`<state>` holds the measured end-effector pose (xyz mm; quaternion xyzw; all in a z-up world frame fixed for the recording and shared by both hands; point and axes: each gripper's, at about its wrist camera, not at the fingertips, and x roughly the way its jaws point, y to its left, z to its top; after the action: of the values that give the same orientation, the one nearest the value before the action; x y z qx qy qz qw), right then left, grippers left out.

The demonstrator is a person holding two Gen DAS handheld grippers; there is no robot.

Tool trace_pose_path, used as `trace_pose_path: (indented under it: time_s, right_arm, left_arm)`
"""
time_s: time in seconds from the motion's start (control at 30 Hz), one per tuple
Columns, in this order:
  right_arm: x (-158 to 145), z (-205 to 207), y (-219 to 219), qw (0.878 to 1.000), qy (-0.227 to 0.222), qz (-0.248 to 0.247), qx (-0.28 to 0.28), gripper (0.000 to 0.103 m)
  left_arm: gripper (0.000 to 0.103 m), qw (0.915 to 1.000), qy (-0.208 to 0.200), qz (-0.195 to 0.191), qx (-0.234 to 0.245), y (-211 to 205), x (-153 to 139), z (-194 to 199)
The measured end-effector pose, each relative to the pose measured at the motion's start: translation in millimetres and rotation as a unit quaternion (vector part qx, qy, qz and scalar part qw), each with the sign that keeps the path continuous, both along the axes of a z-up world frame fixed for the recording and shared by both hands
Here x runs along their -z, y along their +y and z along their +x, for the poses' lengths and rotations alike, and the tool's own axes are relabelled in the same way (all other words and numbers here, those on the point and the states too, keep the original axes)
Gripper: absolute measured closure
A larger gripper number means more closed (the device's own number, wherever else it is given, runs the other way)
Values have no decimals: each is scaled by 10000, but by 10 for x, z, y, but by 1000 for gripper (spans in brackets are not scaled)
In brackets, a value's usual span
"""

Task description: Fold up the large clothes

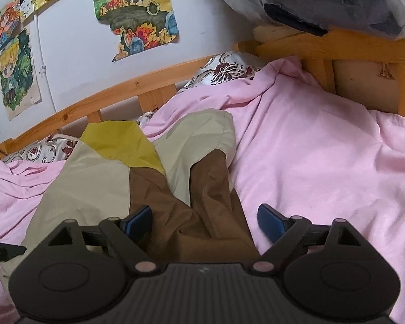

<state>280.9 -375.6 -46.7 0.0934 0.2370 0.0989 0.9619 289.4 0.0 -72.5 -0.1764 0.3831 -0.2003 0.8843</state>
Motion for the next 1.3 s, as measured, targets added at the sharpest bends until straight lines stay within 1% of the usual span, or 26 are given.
trace_pose_path:
  time_s: [0.5,0.63,0.67,0.7,0.77,0.87,0.9,0.93,1.0,1.03,1.07,1.1,1.13,1.2,1.23,1.27,1.3]
  right_arm:
    - [7,-2,28,10000,-16,-70,-45,10]
    - [-8,-4,-2,9998,-152,120,-3,11]
    - [-20,7,-12,9996,-196,183,11,16]
    - [-30,30,-20,9995,-231,219,34,26]
    - [-36,94,-15,9995,-229,195,15,38]
    - [-70,114,103,9987,-394,-257,-181,52]
    - [-92,89,177,9967,-516,-552,-289,56]
    - [-105,64,236,9944,-607,-775,-374,57]
    - [-126,42,327,9887,-728,-1181,-562,55]
    - [-130,47,335,9881,-718,-1231,-583,53]
    - [-127,60,308,9894,-661,-1162,-567,47]
    - [-118,84,258,9923,-546,-987,-510,40]
    - [-110,104,199,9946,-445,-806,-478,38]
    - [-82,158,70,9983,-206,-375,-397,25]
    - [-62,176,7,9991,-101,-149,-371,22]
    - [-33,202,-72,9991,31,205,-371,21]
    - [-11,214,-128,9983,78,449,-366,20]
  left_arm:
    - [1,10000,20,-65,-22,14,8,-10]
    - [1,9999,-4,-142,-14,48,14,-12]
    - [1,9999,-17,-154,-15,61,14,-16]
    - [1,9999,-18,-159,-21,67,19,-19]
    - [1,9998,18,-193,-34,69,29,-21]
    - [1,9997,95,-202,-60,71,20,-7]
    - [1,9998,94,-182,-62,69,12,-10]
    - [1,9998,84,-156,-66,68,5,-18]
    - [1,9999,58,-118,-59,70,-14,-25]
    - [1,9999,52,-114,-43,73,-23,-19]
    - [1,9999,62,-115,-21,74,-36,-5]
    - [1,9999,83,-123,-13,59,-49,20]
    - [1,9999,96,-140,-4,67,-55,36]
    - [1,9997,119,-219,12,76,-61,100]
    - [1,9995,136,-287,13,88,-54,130]
    - [1,9991,178,-393,-2,100,-39,178]
    - [1,9982,254,-536,-32,124,-12,237]
